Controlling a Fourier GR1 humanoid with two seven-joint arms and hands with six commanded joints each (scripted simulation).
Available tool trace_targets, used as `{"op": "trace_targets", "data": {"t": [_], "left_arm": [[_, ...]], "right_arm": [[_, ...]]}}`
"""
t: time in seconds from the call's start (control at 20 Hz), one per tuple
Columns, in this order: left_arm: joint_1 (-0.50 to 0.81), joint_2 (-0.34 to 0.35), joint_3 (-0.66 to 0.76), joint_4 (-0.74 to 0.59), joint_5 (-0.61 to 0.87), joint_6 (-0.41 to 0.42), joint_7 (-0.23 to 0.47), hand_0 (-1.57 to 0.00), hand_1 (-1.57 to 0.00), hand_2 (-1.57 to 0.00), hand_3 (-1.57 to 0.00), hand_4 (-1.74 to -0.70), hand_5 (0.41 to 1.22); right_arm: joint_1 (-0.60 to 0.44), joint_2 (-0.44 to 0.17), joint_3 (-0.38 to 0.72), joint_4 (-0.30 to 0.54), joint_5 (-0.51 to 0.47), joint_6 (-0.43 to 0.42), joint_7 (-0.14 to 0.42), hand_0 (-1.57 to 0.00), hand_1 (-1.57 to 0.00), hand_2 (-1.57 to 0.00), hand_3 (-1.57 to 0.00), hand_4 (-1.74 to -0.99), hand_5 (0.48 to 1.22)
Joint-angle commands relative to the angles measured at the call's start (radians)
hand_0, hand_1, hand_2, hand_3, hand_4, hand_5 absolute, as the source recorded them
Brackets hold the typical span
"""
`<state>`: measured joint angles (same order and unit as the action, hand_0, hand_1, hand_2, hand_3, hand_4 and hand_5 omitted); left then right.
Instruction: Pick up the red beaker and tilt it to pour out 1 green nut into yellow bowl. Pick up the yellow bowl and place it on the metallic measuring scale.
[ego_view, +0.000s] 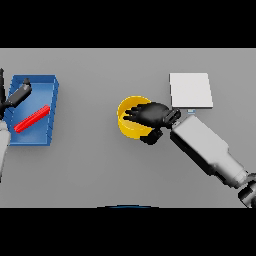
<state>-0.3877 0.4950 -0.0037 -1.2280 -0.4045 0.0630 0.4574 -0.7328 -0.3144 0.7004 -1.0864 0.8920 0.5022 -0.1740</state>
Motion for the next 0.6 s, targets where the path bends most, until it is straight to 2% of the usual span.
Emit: {"op": "trace_targets", "data": {"t": [0.0, 0.15, 0.2, 0.3, 0.4, 0.45, 0.55], "left_arm": [[0.005, 0.003, -0.002, -0.01, -0.001, -0.004, 0.001, 0.0, 0.0, 0.0, 0.0, -0.74, 0.697], [-0.016, 0.002, 0.004, 0.022, 0.0, -0.001, -0.001, 0.0, 0.0, 0.0, 0.0, -0.75, 0.701], [-0.006, 0.008, 0.005, 0.01, 0.005, -0.007, -0.012, 0.0, 0.0, 0.0, 0.0, -0.75, 0.701], [-0.007, 0.002, 0.0, 0.005, -0.001, -0.001, -0.002, 0.0, 0.0, 0.0, 0.0, -0.76, 0.703], [-0.001, 0.008, 0.002, 0.006, -0.003, 0.001, -0.008, 0.0, 0.0, 0.0, 0.0, -0.76, 0.703], [-0.001, 0.001, -0.003, 0.001, -0.006, 0.004, -0.005, 0.0, 0.0, 0.0, 0.0, -0.76, 0.701], [-0.009, 0.003, -0.004, 0.003, -0.007, 0.002, -0.007, 0.0, 0.0, 0.0, 0.0, -0.75, 0.698]], "right_arm": [[0.006, 0.007, 0.007, -0.005, -0.003, 0.011, -0.004, 0.0, 0.0, -0.01, -0.05, -1.285, 0.753], [0.018, 0.011, -0.011, 0.004, -0.02, 0.041, 0.035, -0.03, -0.04, -0.07, -0.14, -1.302, 0.805], [0.016, 0.012, -0.007, -0.001, -0.016, 0.046, 0.044, -0.16, -0.14, -0.15, -0.18, -1.321, 0.839], [0.017, 0.007, -0.004, -0.006, -0.019, 0.042, 0.014, -0.67, -0.65, -0.61, -0.31, -1.394, 0.976], [0.015, 0.008, -0.003, -0.002, -0.031, 0.056, -0.004, -0.99, -0.98, -0.96, -0.55, -1.514, 1.064], [0.014, 0.005, -0.005, -0.01, -0.039, 0.076, 0.003, -1.11, -1.1, -1.08, -0.71, -1.557, 1.096], [0.012, 0.006, -0.001, -0.01, -0.046, 0.084, 0.012, -1.28, -1.27, -1.18, -1.01, -1.623, 1.141]]}}
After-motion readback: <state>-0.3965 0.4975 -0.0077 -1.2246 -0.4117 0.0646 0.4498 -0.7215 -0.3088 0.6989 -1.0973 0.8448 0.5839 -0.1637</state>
